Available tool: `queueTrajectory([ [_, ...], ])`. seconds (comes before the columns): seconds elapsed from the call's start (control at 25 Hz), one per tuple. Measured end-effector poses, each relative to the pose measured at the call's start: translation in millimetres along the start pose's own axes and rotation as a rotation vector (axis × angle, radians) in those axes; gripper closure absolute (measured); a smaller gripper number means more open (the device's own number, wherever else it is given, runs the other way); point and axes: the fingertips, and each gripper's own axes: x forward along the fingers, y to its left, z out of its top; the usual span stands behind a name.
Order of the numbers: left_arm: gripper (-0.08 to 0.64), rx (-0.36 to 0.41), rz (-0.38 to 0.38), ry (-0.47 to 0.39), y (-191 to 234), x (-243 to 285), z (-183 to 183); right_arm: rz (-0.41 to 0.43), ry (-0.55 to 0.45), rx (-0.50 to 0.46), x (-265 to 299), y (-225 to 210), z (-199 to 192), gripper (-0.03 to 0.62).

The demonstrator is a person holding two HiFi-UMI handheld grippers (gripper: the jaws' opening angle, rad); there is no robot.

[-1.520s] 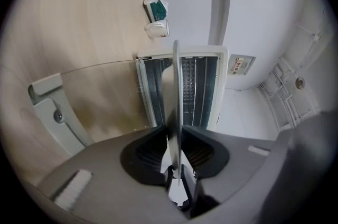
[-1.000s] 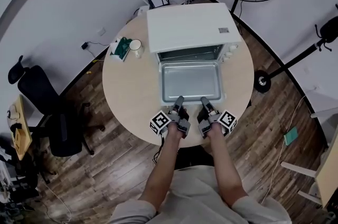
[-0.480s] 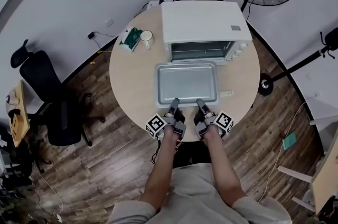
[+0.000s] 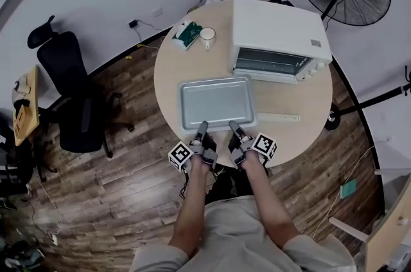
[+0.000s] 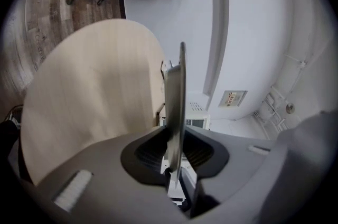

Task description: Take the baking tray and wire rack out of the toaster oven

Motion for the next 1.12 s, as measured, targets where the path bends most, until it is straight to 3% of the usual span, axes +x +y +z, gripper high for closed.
queueTrajectory([
  [0.56,0.423,-0.092,0.055,-0.273,45.3,-94.1,96.3,-0.067,0.300,-0.027,71.4,-9.6,-114.8,0.511],
  [1.12,0.423,-0.186,0.113,-0.323,81.9,-96.1,109.9,-0.120,0.402,-0.075,87.1,-33.5,-126.9,0.508],
])
